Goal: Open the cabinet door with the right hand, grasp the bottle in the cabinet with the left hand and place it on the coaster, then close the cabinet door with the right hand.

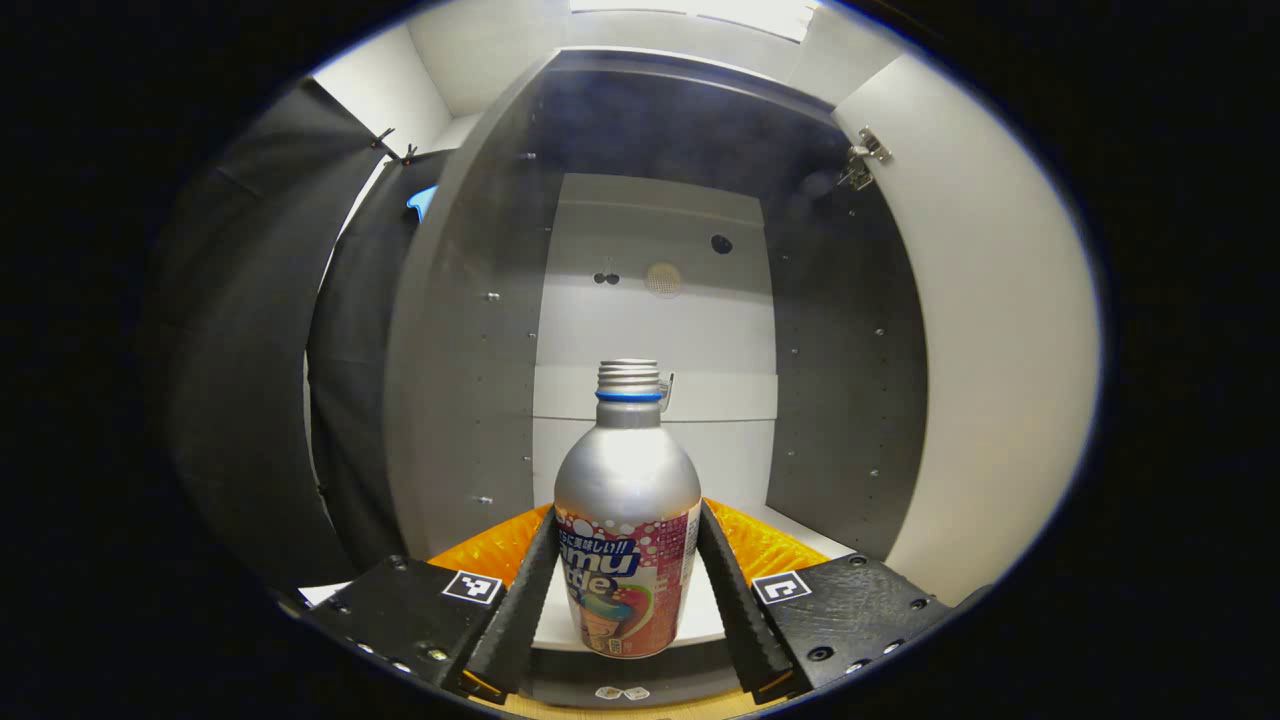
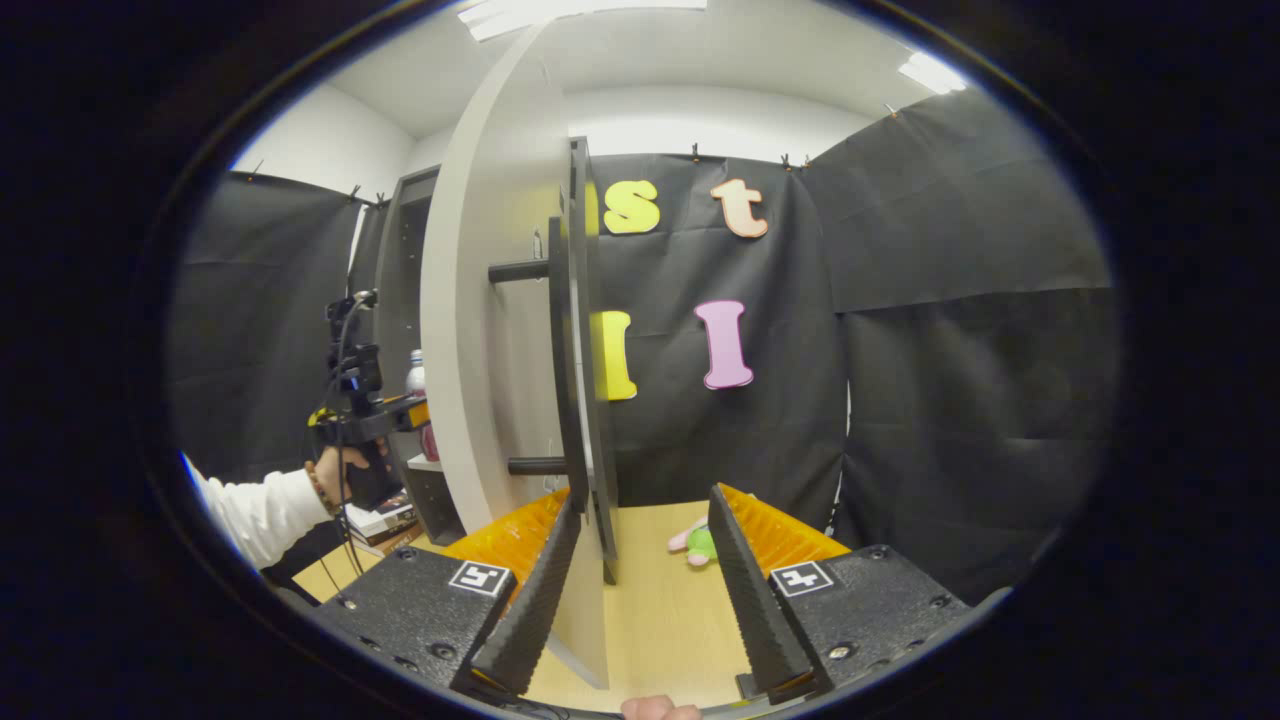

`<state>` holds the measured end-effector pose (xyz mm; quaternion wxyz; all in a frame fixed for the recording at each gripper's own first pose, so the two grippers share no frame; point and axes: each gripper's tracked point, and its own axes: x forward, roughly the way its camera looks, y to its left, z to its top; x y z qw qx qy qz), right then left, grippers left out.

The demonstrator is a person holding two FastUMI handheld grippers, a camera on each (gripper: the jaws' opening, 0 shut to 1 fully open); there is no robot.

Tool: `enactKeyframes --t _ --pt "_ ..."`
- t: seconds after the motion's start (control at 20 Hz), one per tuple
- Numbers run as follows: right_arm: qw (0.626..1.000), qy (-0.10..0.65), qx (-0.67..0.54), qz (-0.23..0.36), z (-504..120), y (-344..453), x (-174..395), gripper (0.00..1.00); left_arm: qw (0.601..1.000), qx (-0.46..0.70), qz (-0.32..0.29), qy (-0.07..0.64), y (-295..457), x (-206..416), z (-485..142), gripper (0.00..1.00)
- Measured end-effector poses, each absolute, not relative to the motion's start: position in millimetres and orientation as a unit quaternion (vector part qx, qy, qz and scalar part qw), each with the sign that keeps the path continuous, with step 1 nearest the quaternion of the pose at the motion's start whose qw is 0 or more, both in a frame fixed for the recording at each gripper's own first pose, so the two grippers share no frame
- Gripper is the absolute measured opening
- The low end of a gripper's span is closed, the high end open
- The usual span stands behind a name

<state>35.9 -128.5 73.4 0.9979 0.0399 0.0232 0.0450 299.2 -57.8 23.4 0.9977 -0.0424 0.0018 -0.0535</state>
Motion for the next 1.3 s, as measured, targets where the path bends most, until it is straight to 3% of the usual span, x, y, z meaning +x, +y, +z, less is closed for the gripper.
enactKeyframes --t 0.35,0.7,1.0,1.3 --pt "0.998 0.017 0.042 0.047 75.5 -128.2 37.1 0.81 0.999 -0.028 -0.033 0.002 -18.4 201.8 -11.0 0.76" --pt "0.998 0.017 0.038 0.043 76.0 -129.1 35.7 0.81 0.999 0.005 0.042 0.021 23.2 118.4 -115.2 0.76" --pt "0.999 0.022 0.036 0.034 75.7 -130.8 33.0 0.81 0.994 0.005 0.092 0.063 25.7 74.2 -220.6 0.76" --pt "0.999 0.028 0.027 0.026 74.3 -131.5 30.3 0.81 0.991 -0.004 0.104 0.089 25.2 66.8 -274.0 0.76"
